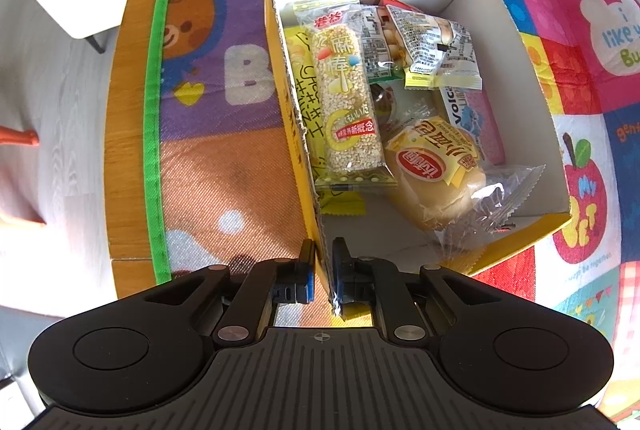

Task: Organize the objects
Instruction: 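Carry the bread bun over the yellow box and release it, then open the left gripper off the box wall while the right gripper withdraws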

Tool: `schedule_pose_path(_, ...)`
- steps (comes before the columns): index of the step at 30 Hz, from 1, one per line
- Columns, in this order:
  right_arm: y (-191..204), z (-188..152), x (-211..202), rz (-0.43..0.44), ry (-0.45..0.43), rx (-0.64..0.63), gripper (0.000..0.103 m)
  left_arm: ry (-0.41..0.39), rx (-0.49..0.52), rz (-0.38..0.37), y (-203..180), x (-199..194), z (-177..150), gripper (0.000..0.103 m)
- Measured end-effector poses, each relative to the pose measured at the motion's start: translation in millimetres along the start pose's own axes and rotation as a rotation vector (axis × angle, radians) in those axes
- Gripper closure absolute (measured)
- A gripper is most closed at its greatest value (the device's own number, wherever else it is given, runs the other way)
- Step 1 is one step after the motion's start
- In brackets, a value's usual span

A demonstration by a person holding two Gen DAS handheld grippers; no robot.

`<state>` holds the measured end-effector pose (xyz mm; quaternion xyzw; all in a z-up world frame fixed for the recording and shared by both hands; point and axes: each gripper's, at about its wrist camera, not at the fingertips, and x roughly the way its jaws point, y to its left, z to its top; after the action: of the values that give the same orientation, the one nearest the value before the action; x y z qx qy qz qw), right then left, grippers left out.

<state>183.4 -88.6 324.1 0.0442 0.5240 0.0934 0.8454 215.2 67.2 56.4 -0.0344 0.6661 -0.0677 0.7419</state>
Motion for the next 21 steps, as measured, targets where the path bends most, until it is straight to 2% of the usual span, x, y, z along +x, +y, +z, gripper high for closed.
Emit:
schedule_pose_path(3, -5, -2, 4, 0.003, 0.002, -0.012, 0.035, -0.001, 0.001, -0.004, 1, 0, 0, 0.092)
schedule_pose_path(7, -20, -28, 28, -0.058, 0.064, -0.025, 0.035, -0.019, 0.012, -0.006, 1, 0, -2, 0.092)
schedule_pose_path(10, -31, -64, 66, -0.111, 0.128, -0.075, 0.035, -0.058, 0.027, -0.021, 3, -2, -7, 0.09)
schedule_pose_path(13, -34, -105, 120, -0.178, 0.175, -0.186, 0.035, -0.103, 0.084, -0.038, 4, -1, -11, 0.087)
schedule_pose_path(17, -33, -145, 191, -0.274, 0.188, -0.265, 0.037, -0.151, 0.175, -0.076, 7, 5, -9, 0.081)
schedule_pose_path(21, -32, -142, 221, -0.293, 0.088, -0.192, 0.038, -0.188, 0.221, -0.101, 6, 8, 11, 0.08)
